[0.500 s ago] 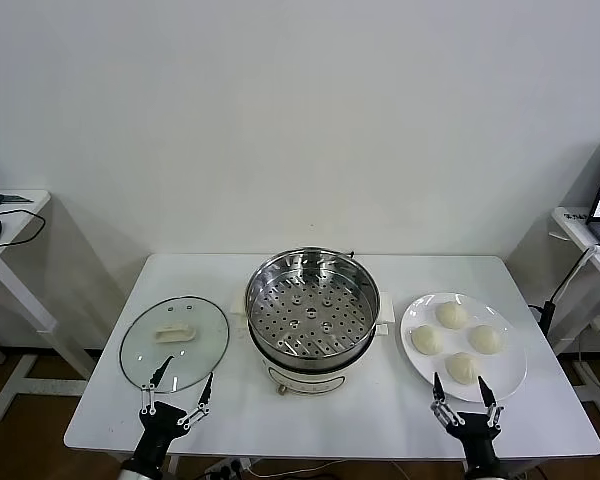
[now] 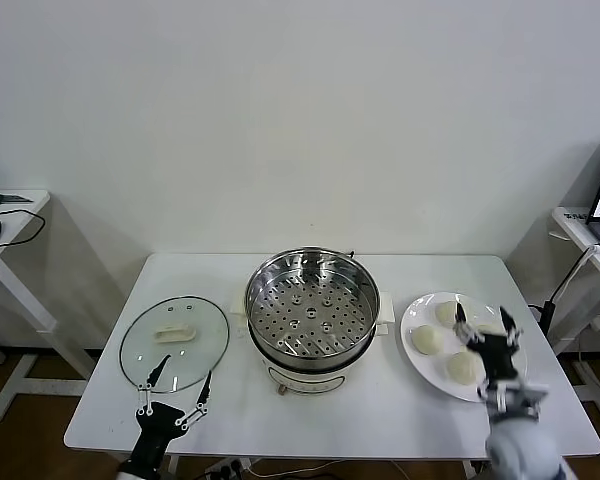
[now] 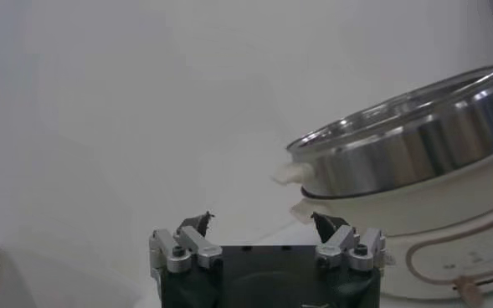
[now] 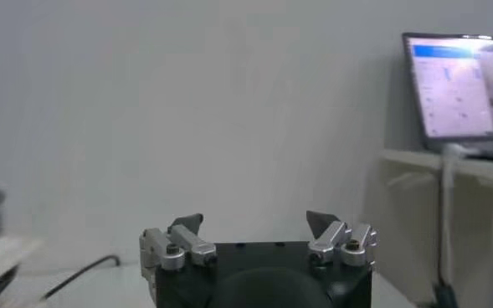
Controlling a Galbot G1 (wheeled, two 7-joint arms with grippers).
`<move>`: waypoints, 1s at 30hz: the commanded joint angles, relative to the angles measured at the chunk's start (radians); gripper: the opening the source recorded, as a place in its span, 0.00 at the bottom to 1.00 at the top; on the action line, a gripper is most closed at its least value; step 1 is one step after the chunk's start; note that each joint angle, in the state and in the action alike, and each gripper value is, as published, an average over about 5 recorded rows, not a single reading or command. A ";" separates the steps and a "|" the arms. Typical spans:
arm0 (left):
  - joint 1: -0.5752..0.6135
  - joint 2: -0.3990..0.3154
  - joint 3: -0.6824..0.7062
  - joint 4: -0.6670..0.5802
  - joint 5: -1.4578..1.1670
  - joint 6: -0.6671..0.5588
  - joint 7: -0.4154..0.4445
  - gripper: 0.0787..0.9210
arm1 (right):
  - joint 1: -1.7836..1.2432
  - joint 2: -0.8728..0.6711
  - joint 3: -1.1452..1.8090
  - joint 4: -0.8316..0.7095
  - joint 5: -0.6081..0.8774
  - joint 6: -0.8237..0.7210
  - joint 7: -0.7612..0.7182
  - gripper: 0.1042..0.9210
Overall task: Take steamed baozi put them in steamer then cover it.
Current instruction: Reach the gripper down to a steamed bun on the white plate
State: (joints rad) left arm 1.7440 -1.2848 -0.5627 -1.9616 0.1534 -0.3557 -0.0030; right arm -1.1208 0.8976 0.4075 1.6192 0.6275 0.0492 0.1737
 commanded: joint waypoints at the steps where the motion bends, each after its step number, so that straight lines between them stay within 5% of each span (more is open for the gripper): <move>1: 0.015 -0.002 -0.003 -0.020 0.001 -0.002 0.003 0.88 | 0.508 -0.204 -0.282 -0.403 0.109 -0.088 -0.401 0.88; 7: 0.024 -0.009 -0.002 -0.021 0.001 -0.005 0.006 0.88 | 0.720 -0.287 -0.519 -0.539 -0.069 -0.115 -0.938 0.88; 18: 0.041 -0.021 -0.013 -0.024 0.006 -0.014 0.006 0.88 | 1.097 -0.226 -0.821 -0.786 -0.631 -0.005 -1.532 0.88; 30: 0.056 -0.035 -0.016 -0.024 0.024 -0.031 0.001 0.88 | 1.166 -0.115 -0.963 -0.881 -0.879 0.044 -1.505 0.88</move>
State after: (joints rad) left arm 1.7943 -1.3178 -0.5769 -1.9849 0.1744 -0.3813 -0.0008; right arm -0.0889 0.7369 -0.4081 0.8608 -0.0208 0.0640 -1.1888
